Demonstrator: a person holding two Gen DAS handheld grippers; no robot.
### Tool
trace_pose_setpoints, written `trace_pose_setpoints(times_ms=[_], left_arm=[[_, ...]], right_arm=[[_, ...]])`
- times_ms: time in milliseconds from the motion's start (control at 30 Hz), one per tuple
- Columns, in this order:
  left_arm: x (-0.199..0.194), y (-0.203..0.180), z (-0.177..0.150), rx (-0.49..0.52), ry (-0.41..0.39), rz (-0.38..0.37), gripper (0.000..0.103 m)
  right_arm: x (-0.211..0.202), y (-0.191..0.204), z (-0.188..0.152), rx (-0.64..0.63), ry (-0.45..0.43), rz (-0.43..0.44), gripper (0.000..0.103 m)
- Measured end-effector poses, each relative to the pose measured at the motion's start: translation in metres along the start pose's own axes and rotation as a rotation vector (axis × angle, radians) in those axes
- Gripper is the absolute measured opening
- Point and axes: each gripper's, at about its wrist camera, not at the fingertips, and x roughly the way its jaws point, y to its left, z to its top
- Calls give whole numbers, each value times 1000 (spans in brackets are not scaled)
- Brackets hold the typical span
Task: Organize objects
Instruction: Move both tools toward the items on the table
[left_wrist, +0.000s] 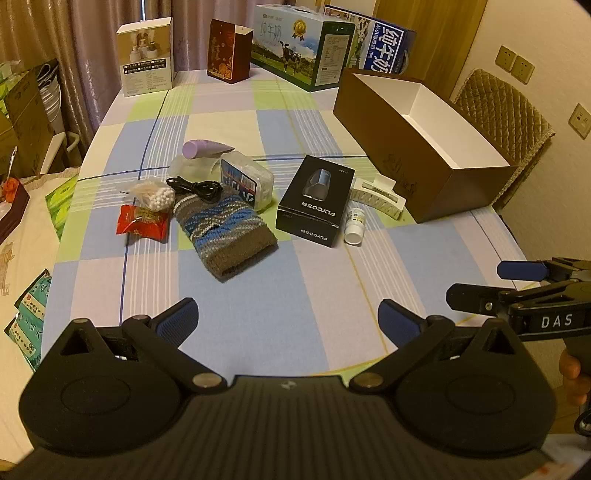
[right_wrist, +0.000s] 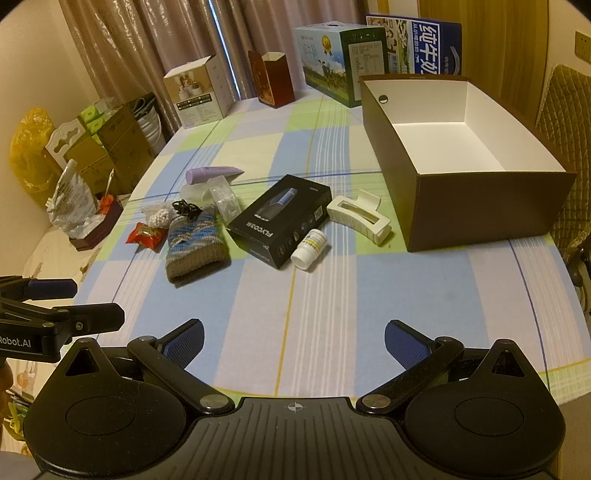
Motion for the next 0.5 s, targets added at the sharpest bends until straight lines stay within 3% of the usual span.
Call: trace_pose_setpoints(times_ms=[500], left_arm=[[1, -1, 0, -1, 0, 1, 102]], right_arm=[[3, -3, 4, -2, 1, -1, 101]])
